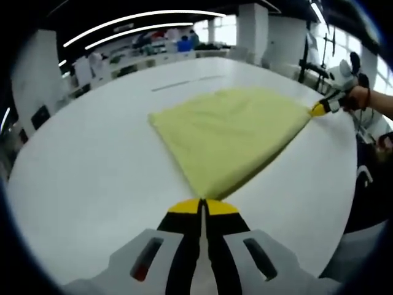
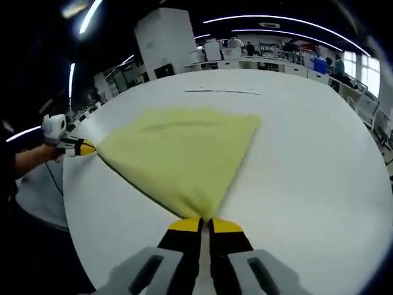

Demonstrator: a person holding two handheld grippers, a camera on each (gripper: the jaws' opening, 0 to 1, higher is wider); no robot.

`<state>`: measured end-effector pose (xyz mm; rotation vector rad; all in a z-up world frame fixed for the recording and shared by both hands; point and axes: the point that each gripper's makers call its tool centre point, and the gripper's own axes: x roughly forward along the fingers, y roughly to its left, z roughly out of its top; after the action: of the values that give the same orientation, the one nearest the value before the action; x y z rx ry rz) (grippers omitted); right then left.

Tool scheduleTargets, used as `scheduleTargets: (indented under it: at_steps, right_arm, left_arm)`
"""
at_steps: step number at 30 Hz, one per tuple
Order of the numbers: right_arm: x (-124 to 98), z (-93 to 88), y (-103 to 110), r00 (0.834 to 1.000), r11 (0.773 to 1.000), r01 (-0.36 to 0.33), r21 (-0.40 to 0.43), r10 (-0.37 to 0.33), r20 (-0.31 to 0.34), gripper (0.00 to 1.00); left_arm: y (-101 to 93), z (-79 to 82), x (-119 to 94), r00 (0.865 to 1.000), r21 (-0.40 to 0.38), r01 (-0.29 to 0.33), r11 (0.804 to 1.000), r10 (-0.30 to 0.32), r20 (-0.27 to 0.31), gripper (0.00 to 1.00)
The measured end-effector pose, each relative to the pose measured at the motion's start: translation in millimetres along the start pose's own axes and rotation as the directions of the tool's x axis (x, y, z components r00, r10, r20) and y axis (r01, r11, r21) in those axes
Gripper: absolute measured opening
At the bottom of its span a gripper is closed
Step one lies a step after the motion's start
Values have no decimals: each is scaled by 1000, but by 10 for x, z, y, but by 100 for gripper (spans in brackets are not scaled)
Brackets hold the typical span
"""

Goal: Fold the garment on the visible template until the final outline fits inside the template.

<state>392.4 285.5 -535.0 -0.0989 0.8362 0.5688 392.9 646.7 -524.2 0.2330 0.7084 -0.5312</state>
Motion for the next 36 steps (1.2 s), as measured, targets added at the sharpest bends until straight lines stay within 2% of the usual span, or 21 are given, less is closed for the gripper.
scheduleTargets:
  at_steps: [8,12,15,19,21,22,27,30,36]
  right_arm:
    - [-29,-24,-16,999,995,9,-103,-13,-31,1]
    - [-57,-46,-97,998,995,41,-90,-45,-39,0]
    - [-77,-88,-139,997,996,59,-69,-63,-49,2]
    - [-124,-41,-123,999,999,47,17,-47,-4,8]
    - [-154,1,-118,998,998,52,39,-53,16,13]
    - [-164,22,-106,998,998,50,44,-51,24,19]
    - [-234,171,-39,996,996,40,85,-47,71,39]
    - [-276,253,74,997,997,15,77,-21,77,52]
    - [-401,409,306,995,1000,-11,18,9,98,73]
  left_arm:
    - [-5,-2,3,1000,-35,7,999,-7,-2,0]
    - [-2,-14,2,1000,-60,11,998,-12,-2,1]
    - [-2,-33,-2,1000,-123,6,992,-9,-22,5]
    - [-28,32,-42,1000,-189,20,982,-20,6,16]
    - [-27,79,-77,999,-226,29,974,-23,30,19]
    - [-29,123,-100,998,-248,39,968,-27,54,23]
    - [-18,270,-212,992,-276,62,959,-29,120,35]
    - [-17,338,-275,991,-287,67,956,-29,134,44]
    - [-104,562,-457,979,-293,97,951,-37,202,59]
